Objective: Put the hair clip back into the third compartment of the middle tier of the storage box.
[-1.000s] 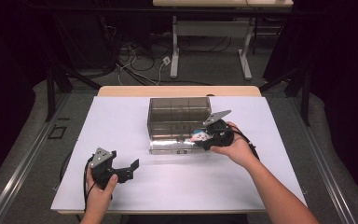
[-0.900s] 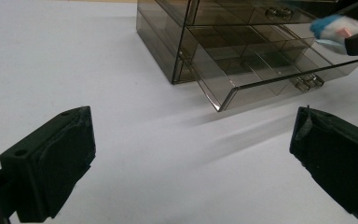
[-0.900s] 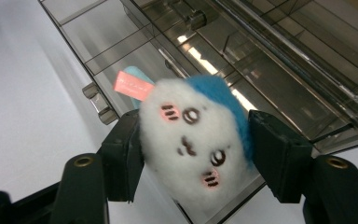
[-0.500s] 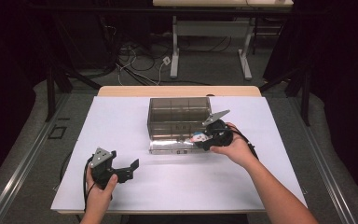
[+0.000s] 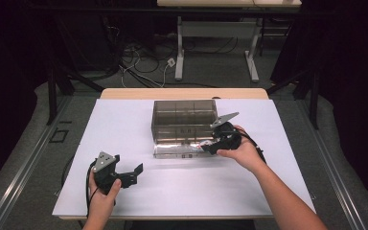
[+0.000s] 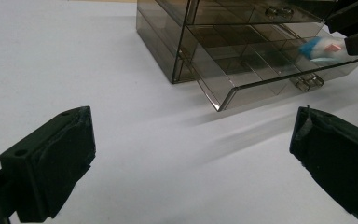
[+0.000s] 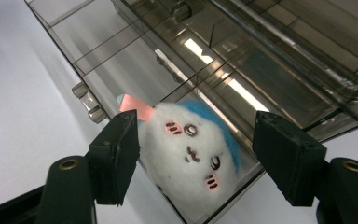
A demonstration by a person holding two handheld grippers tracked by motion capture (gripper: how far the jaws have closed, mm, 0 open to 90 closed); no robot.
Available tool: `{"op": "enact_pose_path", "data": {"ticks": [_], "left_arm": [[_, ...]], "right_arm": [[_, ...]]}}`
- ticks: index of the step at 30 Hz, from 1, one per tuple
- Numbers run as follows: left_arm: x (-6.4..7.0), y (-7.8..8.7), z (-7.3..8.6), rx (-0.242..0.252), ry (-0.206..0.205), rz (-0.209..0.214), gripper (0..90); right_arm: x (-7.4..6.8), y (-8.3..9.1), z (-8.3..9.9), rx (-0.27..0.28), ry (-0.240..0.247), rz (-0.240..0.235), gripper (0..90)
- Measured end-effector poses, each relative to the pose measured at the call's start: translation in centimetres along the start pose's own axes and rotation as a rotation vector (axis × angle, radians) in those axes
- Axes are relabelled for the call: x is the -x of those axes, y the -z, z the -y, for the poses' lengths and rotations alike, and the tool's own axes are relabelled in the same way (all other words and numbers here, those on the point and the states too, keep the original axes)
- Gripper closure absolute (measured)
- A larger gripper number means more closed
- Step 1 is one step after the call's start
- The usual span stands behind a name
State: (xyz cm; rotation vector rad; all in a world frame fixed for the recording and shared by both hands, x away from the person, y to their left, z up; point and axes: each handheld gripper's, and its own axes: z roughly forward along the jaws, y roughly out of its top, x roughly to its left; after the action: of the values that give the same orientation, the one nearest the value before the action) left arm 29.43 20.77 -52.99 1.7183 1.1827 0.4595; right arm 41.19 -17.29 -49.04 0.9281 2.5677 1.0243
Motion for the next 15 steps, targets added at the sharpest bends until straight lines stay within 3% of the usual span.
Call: {"op": "enact_pose_path", "data": {"ticks": [15], "left_arm": [[0.5, -0.3, 0.0, 0.003, -0.018, 0.015, 0.4]], "right_arm": [[-0.3, 1.4, 0.2, 0.114, 0.014, 0.025, 41.5]]}}
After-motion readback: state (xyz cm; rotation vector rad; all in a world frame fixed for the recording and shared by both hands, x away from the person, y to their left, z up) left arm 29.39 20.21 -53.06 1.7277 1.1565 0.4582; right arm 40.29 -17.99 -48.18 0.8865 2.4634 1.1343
